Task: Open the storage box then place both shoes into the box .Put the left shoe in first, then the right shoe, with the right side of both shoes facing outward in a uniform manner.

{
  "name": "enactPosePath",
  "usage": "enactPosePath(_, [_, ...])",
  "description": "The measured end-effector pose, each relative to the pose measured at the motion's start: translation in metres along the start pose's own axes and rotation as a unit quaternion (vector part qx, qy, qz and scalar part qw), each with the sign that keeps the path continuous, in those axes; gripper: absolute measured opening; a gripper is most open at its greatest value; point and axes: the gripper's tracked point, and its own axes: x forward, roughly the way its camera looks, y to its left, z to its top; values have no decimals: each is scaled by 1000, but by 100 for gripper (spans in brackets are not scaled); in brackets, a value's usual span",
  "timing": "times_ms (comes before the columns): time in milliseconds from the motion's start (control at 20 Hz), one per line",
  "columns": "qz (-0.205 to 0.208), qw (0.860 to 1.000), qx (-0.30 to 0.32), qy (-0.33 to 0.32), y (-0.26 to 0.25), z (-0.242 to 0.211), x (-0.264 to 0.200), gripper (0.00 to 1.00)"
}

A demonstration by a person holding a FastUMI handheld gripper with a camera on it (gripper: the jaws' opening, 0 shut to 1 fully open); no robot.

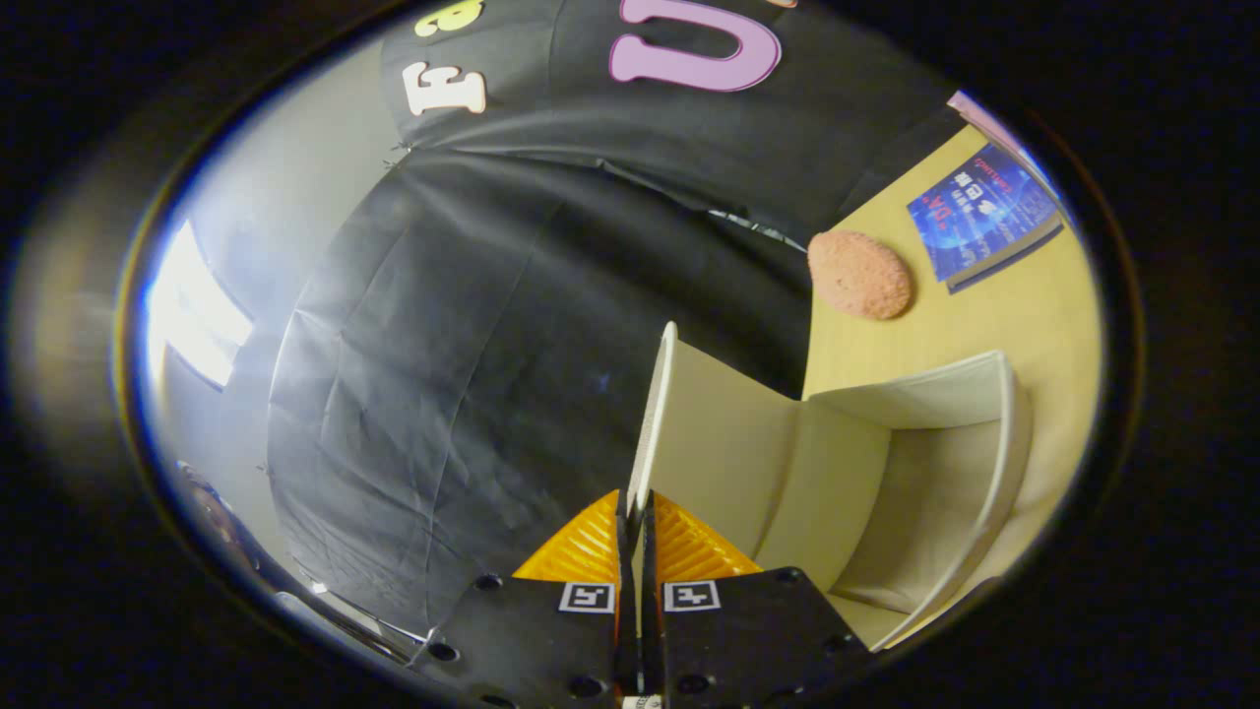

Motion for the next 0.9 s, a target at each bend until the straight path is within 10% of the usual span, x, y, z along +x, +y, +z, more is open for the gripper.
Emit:
enactPosePath(400, [-20, 999, -4, 40, 23, -34, 89, 4])
enactPosePath(900, [-99, 991, -64, 61, -16, -53, 92, 45])
